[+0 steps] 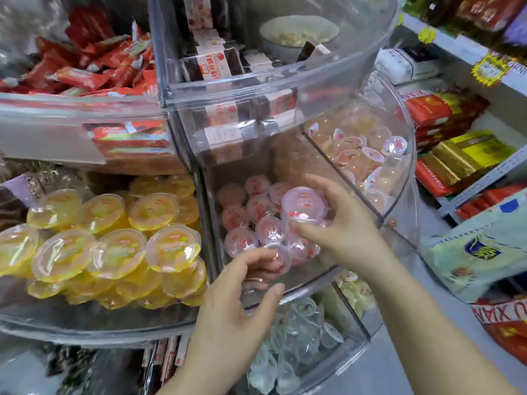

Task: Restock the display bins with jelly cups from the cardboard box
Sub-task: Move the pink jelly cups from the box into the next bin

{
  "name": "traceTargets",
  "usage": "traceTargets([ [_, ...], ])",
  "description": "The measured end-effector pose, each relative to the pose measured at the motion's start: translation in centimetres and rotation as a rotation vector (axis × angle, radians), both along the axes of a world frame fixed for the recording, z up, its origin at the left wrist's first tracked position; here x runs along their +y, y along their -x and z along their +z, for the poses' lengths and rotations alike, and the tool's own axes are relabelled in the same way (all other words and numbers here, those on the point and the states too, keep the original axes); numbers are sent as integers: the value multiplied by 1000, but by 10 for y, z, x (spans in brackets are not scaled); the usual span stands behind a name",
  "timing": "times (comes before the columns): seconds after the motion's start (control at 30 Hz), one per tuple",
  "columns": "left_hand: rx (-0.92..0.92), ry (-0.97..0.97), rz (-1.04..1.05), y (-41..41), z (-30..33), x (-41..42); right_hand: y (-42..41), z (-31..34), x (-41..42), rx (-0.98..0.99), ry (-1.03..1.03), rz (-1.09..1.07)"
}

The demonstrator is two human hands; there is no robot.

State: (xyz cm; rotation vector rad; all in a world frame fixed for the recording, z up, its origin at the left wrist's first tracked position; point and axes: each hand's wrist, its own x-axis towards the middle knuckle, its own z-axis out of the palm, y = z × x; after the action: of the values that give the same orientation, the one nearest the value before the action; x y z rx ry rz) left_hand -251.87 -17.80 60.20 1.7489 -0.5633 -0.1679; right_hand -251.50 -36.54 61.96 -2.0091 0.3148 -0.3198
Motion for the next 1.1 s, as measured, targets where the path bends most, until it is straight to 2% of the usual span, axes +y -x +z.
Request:
traceTargets([
  [0.07, -35, 1, 14, 1, -5, 4, -30, -11, -7, 58, 88, 33],
  [0.13, -164, -66, 18, 2, -5, 8, -60, -22, -7, 78, 138, 85],
  [0.23, -272, -122, 53, 1, -5, 11, -99, -35, 0, 86, 104, 193],
  [0.4, -46, -42, 146, -5, -7, 12, -133, -57, 9, 158, 141, 347],
  [0.5, 120, 4, 179, -9, -6, 12, -137, -64, 12, 147, 178, 300],
  [0.6, 213, 33, 197, -12, -6, 14, -140, -65, 18, 120, 212, 300],
  [0.87, 237, 54, 181, -15, -6, 14, -143, -76, 23, 121, 147, 219],
  [1.1, 245, 83, 167, -15, -8, 15, -147, -82, 27, 156, 202, 172],
])
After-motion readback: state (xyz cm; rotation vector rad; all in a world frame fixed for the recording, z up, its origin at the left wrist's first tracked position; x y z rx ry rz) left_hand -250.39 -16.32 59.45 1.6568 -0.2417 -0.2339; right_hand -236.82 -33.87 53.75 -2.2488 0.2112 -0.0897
